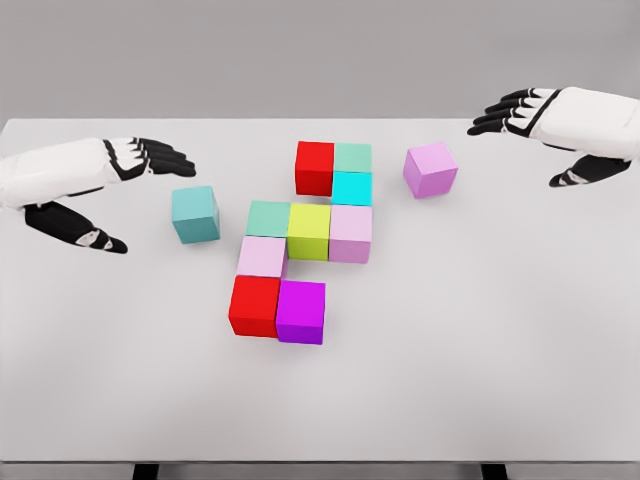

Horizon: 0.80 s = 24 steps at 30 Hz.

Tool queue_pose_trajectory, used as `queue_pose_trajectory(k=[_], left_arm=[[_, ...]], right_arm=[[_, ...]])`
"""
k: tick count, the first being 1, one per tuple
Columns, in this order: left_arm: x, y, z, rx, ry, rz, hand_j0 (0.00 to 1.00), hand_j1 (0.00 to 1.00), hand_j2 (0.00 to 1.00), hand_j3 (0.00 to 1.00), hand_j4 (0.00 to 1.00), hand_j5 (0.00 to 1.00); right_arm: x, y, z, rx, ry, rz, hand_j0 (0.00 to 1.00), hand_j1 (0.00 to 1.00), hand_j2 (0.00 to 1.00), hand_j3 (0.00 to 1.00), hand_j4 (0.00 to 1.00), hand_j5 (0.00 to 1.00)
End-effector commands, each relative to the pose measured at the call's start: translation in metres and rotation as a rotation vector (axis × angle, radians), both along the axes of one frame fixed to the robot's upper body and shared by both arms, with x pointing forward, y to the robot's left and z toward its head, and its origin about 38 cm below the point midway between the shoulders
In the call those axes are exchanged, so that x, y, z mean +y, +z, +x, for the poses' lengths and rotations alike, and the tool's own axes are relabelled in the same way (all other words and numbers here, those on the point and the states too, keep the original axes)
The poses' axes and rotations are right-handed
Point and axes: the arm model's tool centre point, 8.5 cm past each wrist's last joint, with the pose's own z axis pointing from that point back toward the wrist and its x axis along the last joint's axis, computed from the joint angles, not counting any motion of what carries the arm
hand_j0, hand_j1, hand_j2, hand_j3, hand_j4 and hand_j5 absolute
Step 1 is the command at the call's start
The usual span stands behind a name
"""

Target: Assemble the squares on the desktop into the number 2

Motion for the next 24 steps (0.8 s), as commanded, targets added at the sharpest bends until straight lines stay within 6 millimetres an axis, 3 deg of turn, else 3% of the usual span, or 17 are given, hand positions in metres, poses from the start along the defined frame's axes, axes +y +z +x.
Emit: queue_pose_trajectory(k=[1,5,11,15,18,24], left_arm=[[-0.010,-0.004,0.002,-0.004,-0.016,-0.024,1.00,1.00,1.00,1.00,1.00,1.00],[-0.009,-0.005,0.002,-0.004,-0.011,-0.020,1.00,1.00,1.00,1.00,1.00,1.00],[-0.043,-0.020,0.010,-0.001,-0.026,-0.078,1.00,1.00,1.00,1.00,1.00,1.00],[-0.032,-0.028,0.032,0.070,0.219,-0.081,1.00,1.00,1.00,1.00,1.00,1.00],[-0.020,-0.047,0.036,0.155,0.348,-0.087,1.00,1.00,1.00,1.00,1.00,1.00],[-0.006,-0.063,0.032,0.213,0.427,-0.071,1.00,1.00,1.00,1.00,1.00,1.00]], right_arm=[[0.000,0.002,-0.001,-0.002,0.001,0.001,1.00,1.00,1.00,1.00,1.00,1.00],[-0.001,0.001,-0.002,0.009,0.001,0.007,1.00,1.00,1.00,1.00,1.00,1.00],[0.015,-0.030,-0.003,0.094,0.046,-0.032,1.00,1.00,1.00,1.00,1.00,1.00],[0.035,-0.022,0.006,0.079,0.075,-0.024,1.00,1.00,1.00,1.00,1.00,1.00],[0.062,-0.034,0.035,0.146,0.017,-0.029,1.00,1.00,1.00,1.00,1.00,1.00],[0.063,-0.049,0.059,0.220,-0.149,0.011,1.00,1.00,1.00,1.00,1.00,1.00]])
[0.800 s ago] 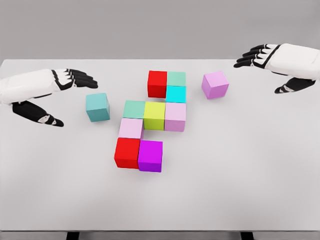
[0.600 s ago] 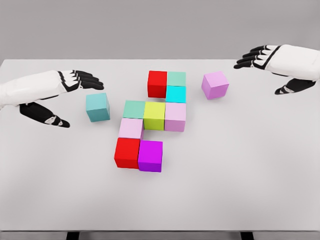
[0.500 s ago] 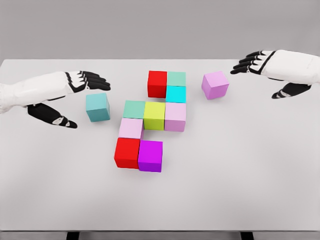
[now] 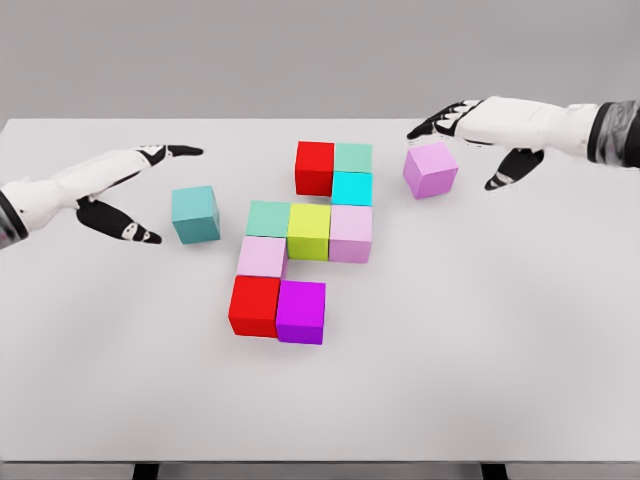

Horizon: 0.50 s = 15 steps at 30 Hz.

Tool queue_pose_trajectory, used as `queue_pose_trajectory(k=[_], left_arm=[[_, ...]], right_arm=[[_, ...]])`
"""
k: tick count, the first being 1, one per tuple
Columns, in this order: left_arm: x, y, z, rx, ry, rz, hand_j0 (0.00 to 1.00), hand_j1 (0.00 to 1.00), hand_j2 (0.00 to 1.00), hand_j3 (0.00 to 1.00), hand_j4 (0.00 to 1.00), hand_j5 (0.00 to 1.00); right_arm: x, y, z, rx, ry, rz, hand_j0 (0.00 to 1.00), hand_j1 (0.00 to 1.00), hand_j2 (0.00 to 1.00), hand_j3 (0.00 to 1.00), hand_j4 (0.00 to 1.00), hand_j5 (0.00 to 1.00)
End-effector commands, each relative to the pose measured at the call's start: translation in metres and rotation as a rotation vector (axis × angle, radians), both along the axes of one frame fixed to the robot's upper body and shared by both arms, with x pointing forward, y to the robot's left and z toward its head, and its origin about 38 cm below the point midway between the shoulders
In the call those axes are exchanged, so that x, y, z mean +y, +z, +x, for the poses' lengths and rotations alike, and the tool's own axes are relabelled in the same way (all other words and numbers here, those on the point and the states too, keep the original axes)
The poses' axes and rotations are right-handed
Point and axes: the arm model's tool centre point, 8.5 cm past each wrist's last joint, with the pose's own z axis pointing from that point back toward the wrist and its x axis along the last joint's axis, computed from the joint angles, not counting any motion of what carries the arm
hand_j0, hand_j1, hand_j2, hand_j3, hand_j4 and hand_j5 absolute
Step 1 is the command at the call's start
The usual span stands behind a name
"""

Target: Assemble the squares on the desktop into the number 2

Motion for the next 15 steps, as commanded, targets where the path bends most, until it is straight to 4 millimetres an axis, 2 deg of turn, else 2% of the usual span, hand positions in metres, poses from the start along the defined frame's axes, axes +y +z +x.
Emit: queue_pose_trajectory(k=[1,2,4,10,15], left_arm=[[0.003,-0.001,0.001,0.012,0.024,-0.003,1.00,1.00,1.00,1.00,1.00,1.00],[0.002,-0.002,0.001,0.014,0.023,-0.004,1.00,1.00,1.00,1.00,1.00,1.00],[0.000,-0.003,0.000,0.018,0.017,-0.007,1.00,1.00,1.00,1.00,1.00,1.00],[-0.006,-0.018,0.001,0.047,0.017,-0.038,1.00,1.00,1.00,1.00,1.00,1.00],[-0.008,-0.027,0.007,0.065,0.035,-0.063,1.00,1.00,1.00,1.00,1.00,1.00]], right_arm=[[-0.003,-0.017,0.014,0.057,-0.089,0.016,1.00,1.00,1.00,1.00,1.00,1.00],[-0.009,-0.019,0.021,0.066,-0.116,0.023,1.00,1.00,1.00,1.00,1.00,1.00],[-0.006,-0.022,0.031,0.077,-0.133,0.041,1.00,1.00,1.00,1.00,1.00,1.00],[0.031,-0.045,0.037,0.138,-0.124,0.021,1.00,1.00,1.00,1.00,1.00,1.00],[0.029,-0.049,0.057,0.159,-0.184,0.035,1.00,1.00,1.00,1.00,1.00,1.00]])
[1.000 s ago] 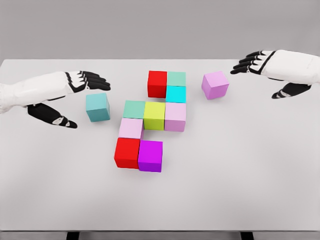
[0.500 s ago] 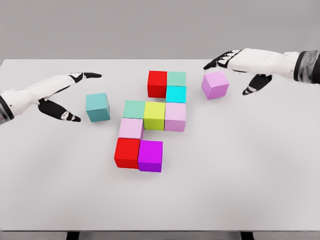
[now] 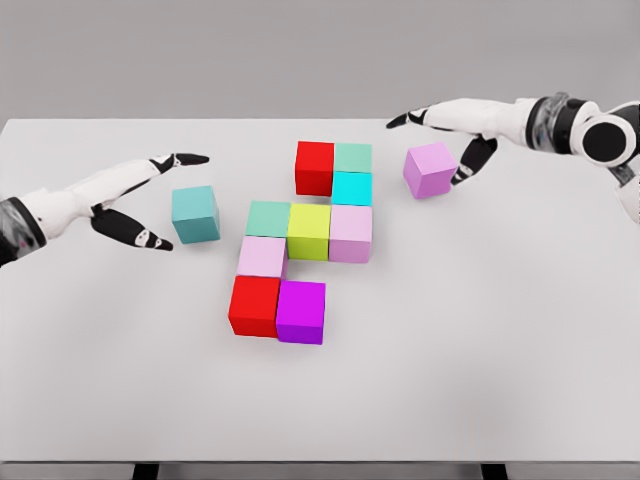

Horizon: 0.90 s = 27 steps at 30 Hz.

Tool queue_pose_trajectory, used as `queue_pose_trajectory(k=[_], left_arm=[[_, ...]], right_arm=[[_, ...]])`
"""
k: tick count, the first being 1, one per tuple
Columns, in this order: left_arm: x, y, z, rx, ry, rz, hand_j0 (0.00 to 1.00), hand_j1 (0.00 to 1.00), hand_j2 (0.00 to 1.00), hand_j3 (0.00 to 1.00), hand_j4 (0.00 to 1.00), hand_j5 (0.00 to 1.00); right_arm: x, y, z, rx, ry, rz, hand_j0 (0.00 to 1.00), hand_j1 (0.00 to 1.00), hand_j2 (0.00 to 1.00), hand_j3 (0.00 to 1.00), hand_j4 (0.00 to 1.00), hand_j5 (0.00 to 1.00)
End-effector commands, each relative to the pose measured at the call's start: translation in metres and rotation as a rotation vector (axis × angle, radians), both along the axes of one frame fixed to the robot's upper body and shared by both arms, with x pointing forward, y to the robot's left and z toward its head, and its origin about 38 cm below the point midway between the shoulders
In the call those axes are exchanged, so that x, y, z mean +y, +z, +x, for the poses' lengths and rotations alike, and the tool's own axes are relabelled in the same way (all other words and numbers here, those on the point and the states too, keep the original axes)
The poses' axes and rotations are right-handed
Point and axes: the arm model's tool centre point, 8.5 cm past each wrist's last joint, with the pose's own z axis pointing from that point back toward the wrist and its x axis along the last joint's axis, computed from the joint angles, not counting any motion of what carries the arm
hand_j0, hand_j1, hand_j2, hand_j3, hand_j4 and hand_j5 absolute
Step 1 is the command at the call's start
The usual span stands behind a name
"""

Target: Assemble the squares on the desktop into the number 2

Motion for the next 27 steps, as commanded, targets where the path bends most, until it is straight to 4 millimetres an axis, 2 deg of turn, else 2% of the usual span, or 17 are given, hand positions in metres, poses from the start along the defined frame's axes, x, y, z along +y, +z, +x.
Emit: queue_pose_trajectory(k=[1,6,9,15,17,20,23,27], left_arm=[[-0.004,-0.005,0.002,0.011,0.003,-0.022,1.00,1.00,1.00,1.00,1.00,1.00],[-0.007,-0.013,0.005,0.027,0.005,-0.031,1.00,1.00,1.00,1.00,1.00,1.00],[-0.008,-0.014,0.007,0.028,0.008,-0.037,1.00,1.00,1.00,1.00,1.00,1.00],[-0.006,-0.015,0.009,0.030,0.015,-0.038,1.00,1.00,1.00,1.00,1.00,1.00],[-0.001,-0.020,0.019,0.047,0.036,-0.033,1.00,1.00,1.00,1.00,1.00,1.00],[0.004,-0.024,0.022,0.060,0.052,-0.031,1.00,1.00,1.00,1.00,1.00,1.00],[0.004,-0.031,0.023,0.076,0.051,-0.025,1.00,1.00,1.00,1.00,1.00,1.00],[0.001,-0.041,0.034,0.101,0.066,-0.029,1.00,1.00,1.00,1.00,1.00,1.00]], right_arm=[[-0.001,-0.010,0.007,0.029,-0.037,0.004,1.00,1.00,1.00,1.00,1.00,1.00],[0.003,-0.012,0.017,0.041,-0.136,-0.031,1.00,1.00,1.00,1.00,1.00,1.00],[0.020,-0.026,0.022,0.069,-0.150,-0.081,1.00,1.00,1.00,1.00,1.00,1.00],[0.016,-0.029,0.025,0.061,-0.165,-0.115,1.00,1.00,1.00,1.00,1.00,1.00],[0.015,-0.034,0.030,0.074,-0.184,-0.118,1.00,1.00,1.00,1.00,1.00,1.00],[0.016,-0.038,0.032,0.073,-0.191,-0.137,1.00,1.00,1.00,1.00,1.00,1.00],[0.019,-0.040,0.033,0.078,-0.188,-0.135,1.00,1.00,1.00,1.00,1.00,1.00],[0.024,-0.040,0.033,0.078,-0.182,-0.132,1.00,1.00,1.00,1.00,1.00,1.00]])
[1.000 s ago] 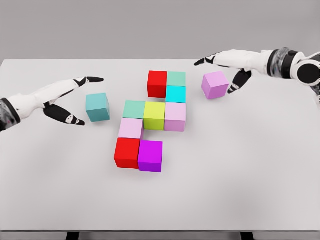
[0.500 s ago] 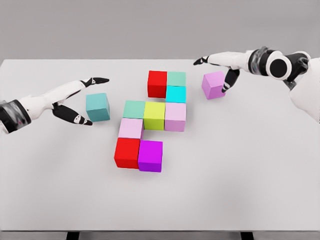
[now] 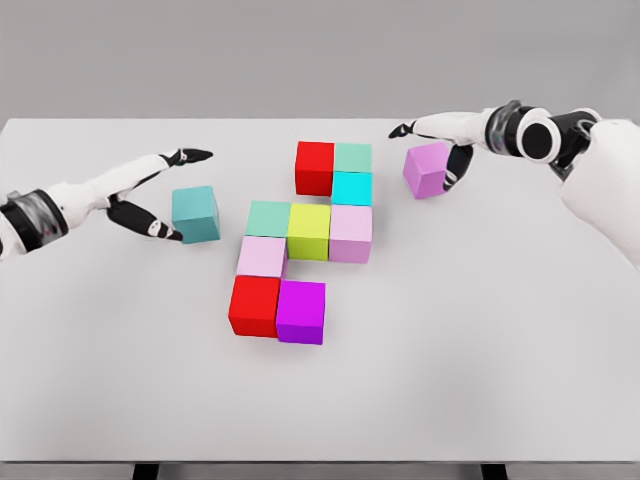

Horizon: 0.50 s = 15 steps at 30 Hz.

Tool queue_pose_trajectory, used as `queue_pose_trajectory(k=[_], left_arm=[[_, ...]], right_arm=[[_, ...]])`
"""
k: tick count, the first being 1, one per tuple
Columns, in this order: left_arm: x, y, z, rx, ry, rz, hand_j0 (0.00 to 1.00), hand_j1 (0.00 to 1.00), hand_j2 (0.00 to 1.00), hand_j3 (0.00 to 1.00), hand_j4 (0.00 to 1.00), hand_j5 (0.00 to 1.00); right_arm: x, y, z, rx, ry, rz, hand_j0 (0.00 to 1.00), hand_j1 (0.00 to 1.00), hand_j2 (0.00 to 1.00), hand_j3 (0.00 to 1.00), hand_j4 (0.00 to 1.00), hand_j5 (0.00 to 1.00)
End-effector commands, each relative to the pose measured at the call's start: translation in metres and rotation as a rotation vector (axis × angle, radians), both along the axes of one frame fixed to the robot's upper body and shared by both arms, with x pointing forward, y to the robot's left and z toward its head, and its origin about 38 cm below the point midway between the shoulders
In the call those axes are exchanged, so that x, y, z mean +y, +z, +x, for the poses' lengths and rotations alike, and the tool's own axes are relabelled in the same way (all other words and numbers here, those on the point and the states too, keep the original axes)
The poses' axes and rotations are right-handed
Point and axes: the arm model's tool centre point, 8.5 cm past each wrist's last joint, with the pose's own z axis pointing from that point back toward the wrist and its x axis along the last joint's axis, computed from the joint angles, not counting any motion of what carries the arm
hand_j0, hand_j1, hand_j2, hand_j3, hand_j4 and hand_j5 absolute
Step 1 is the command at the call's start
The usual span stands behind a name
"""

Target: Assemble the squares on the desktop into the number 2

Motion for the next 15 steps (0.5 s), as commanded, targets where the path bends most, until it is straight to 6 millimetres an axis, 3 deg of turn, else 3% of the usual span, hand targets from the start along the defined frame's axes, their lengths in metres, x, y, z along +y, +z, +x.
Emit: queue_pose_trajectory(k=[1,15], left_arm=[[-0.001,-0.012,0.001,0.030,0.006,-0.005,1.00,1.00,1.00,1.00,1.00,1.00],[0.000,-0.025,0.010,0.062,0.031,-0.011,1.00,1.00,1.00,1.00,1.00,1.00]], right_arm=[[0.001,-0.001,0.001,0.002,-0.003,0.001,1.00,1.00,1.00,1.00,1.00,1.00],[0.004,-0.013,0.004,0.026,-0.005,-0.018,1.00,1.00,1.00,1.00,1.00,1.00]])
